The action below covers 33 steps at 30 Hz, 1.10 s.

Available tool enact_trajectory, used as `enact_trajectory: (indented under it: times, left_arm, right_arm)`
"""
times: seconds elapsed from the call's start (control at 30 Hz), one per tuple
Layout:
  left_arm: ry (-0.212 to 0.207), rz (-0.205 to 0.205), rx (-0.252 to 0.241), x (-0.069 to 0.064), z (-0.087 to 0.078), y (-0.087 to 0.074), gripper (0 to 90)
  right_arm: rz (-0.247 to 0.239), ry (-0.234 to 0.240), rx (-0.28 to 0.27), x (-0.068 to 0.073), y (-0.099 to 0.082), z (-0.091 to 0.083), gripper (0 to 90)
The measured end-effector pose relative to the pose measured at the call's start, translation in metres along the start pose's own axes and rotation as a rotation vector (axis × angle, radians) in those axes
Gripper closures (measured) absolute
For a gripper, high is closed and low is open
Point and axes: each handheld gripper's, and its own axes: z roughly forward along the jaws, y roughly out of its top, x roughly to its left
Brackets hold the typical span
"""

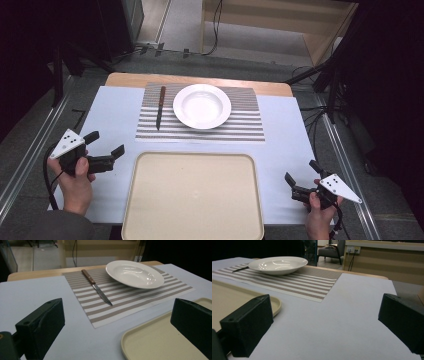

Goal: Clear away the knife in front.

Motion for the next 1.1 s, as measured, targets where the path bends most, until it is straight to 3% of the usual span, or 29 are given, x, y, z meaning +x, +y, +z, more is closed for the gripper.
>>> enact_trajectory:
  times: [0.47, 0.8, 0.9, 1.1]
  left_arm:
    - [-0.029, 0.046, 0.033, -0.013, 0.047, 0.032, 0.0]
    - [-0.046, 0.045, 0.045, -0.014, 0.074, 0.050, 0.0]
    - [-0.056, 0.023, 0.054, -0.011, 0.087, 0.058, 0.0]
    - [-0.039, 0.015, 0.083, -0.004, 0.108, 0.067, 1.1]
  right_arm:
    - [-0.010, 0.000, -0.004, 0.000, 0.000, 0.000, 0.0]
    - [-0.009, -0.002, 0.000, 0.001, 0.000, 0.001, 0.0]
    - [-0.013, -0.004, -0.002, 0.001, 0.000, 0.001, 0.0]
    - [-0.015, -0.004, 0.001, 0.001, 0.000, 0.001, 0.0]
